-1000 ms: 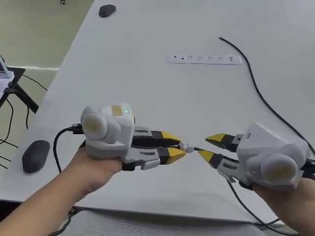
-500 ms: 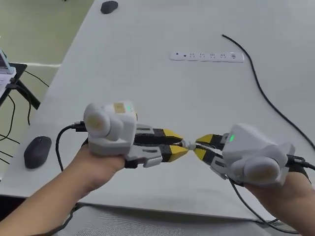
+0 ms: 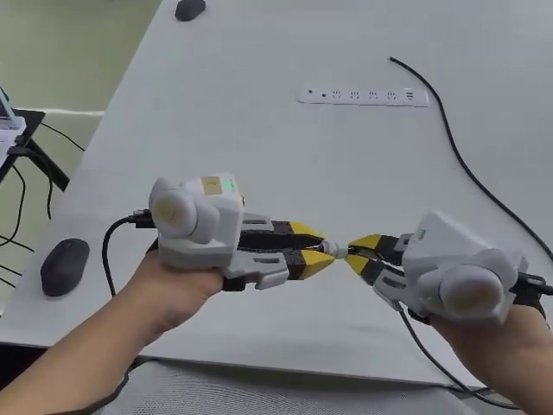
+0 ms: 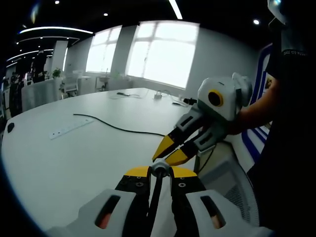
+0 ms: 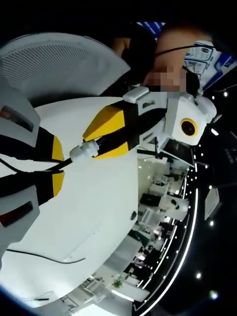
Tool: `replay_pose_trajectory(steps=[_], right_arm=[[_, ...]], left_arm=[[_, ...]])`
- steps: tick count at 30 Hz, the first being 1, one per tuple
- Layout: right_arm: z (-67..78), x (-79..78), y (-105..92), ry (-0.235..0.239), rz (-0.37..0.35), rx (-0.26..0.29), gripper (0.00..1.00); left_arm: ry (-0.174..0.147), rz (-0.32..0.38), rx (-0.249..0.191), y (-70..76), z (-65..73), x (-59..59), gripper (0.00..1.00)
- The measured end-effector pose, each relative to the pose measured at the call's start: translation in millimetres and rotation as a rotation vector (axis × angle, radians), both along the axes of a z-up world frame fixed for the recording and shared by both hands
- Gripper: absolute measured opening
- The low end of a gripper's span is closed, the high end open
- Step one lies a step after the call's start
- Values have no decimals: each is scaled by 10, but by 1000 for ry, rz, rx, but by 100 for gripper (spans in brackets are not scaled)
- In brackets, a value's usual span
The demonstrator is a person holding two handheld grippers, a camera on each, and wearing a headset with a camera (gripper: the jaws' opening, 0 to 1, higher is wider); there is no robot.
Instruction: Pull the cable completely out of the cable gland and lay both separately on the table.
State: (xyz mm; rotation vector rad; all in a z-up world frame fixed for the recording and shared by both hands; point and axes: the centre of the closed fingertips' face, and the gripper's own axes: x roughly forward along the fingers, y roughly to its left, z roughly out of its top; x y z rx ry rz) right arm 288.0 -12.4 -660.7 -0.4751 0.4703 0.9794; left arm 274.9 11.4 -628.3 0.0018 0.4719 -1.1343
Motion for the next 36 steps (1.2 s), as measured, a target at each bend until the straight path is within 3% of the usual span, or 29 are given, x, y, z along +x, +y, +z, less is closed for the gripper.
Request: replay_pose_trajectory(steps=[2, 6, 16, 24, 25, 28, 36], right_arm=[[-17, 33, -65, 47, -53, 39, 1], [-97, 109, -212, 100, -122, 66, 1], [-339, 139, -456, 267, -286, 167, 1], [-559, 136, -637, 487, -491, 314, 1], [-596, 121, -650, 533, -526, 349, 1], [-646, 101, -670, 562, -545, 364, 1], [-637, 45, -619, 544, -532, 350, 1]], left_arm=[[-6, 2, -10, -4, 27, 13, 15], [-11, 5, -22, -19, 58, 27, 15], [-12, 6, -12, -17, 42, 28, 15], [-16, 10, -15, -7, 53, 36, 15], [-17, 9, -15, -8, 54, 33, 15], [-17, 9, -11, -10, 48, 17, 15], [-16, 10, -9, 0, 47, -15, 15]])
